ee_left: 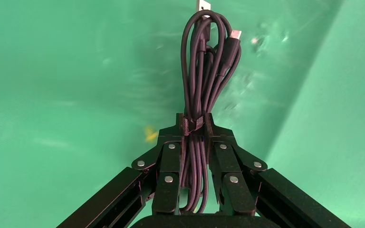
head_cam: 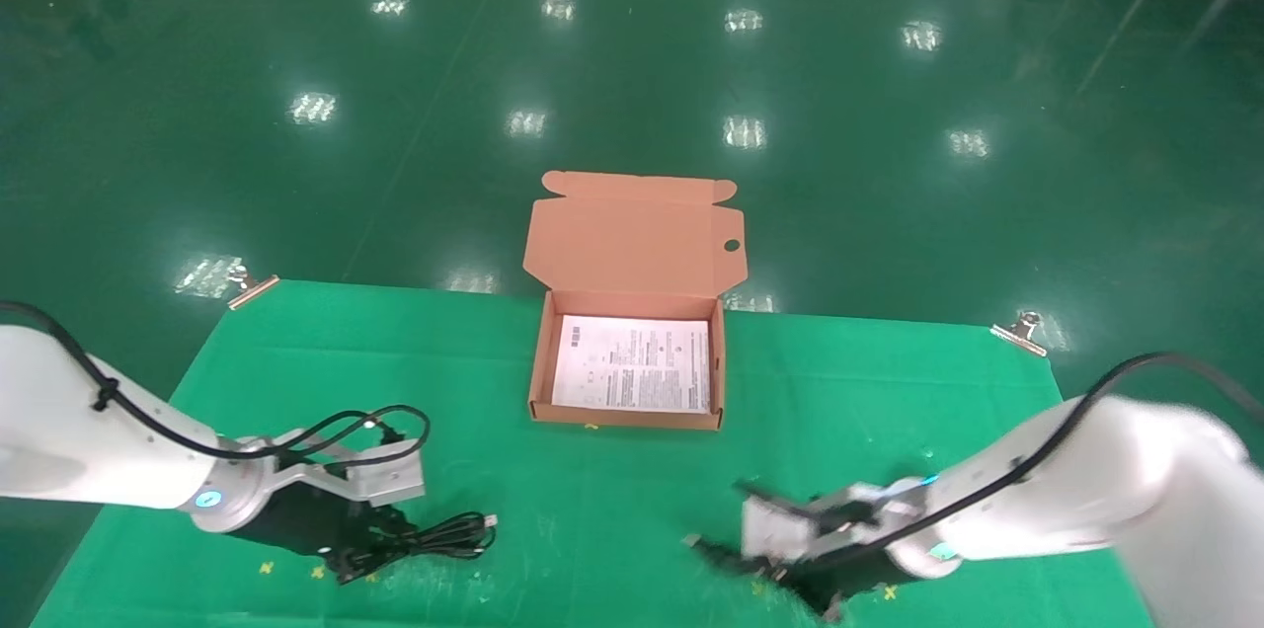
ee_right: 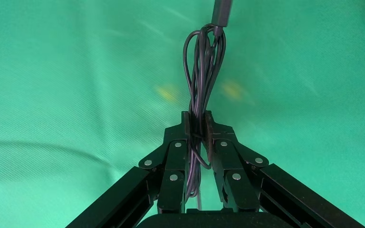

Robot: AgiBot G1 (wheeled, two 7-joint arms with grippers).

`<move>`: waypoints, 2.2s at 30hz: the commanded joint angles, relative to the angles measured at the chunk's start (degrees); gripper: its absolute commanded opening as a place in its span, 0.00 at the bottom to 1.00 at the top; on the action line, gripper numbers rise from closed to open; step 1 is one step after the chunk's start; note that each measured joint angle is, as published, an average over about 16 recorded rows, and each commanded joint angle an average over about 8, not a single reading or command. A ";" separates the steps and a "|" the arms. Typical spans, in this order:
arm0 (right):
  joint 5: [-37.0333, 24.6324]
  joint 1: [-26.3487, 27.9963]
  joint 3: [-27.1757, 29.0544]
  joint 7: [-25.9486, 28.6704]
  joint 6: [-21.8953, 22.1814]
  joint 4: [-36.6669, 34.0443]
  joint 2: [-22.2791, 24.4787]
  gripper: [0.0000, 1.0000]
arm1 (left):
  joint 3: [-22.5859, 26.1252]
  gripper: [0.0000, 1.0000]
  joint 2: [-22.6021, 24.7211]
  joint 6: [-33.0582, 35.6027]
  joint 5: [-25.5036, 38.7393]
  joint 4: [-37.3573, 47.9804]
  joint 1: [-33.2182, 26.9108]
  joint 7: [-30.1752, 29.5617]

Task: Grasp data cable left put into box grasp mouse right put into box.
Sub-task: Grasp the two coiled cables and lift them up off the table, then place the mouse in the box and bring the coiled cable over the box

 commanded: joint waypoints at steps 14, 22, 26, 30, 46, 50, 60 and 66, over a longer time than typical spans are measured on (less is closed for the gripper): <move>5.41 15.76 7.83 5.89 1.49 0.40 4.10 0.00 | 2.03 0.00 -7.78 -1.97 12.42 -26.32 -7.21 -14.56; 9.32 24.42 10.35 4.46 4.59 -3.85 -2.23 0.00 | 1.55 0.00 -7.11 -7.46 20.78 -35.07 -9.48 -22.70; 10.87 28.12 11.20 3.15 6.68 -7.38 -6.07 0.00 | 1.05 0.00 -5.36 -10.21 23.07 -35.28 -10.76 -23.89; 12.21 31.57 11.88 1.08 9.09 -11.87 -9.67 0.00 | 0.32 0.00 -3.45 -13.08 24.21 -33.66 -12.16 -24.14; 18.25 35.51 10.71 -6.05 10.37 -19.18 -12.77 0.00 | -1.93 0.00 -0.47 -19.21 24.80 -27.99 -15.34 -24.32; 19.12 34.37 9.56 -6.21 11.08 -18.11 -12.74 0.00 | -1.48 0.00 -0.69 -17.93 25.12 -27.25 -15.12 -24.54; 21.52 30.38 4.54 -5.77 13.47 -17.58 -13.05 0.00 | 0.23 0.00 -3.20 -12.65 31.36 -29.08 -13.96 -31.09; 23.62 27.65 1.10 -4.41 13.49 -16.50 -13.17 0.00 | 1.14 0.00 -5.81 -7.62 36.33 -34.40 -12.81 -37.49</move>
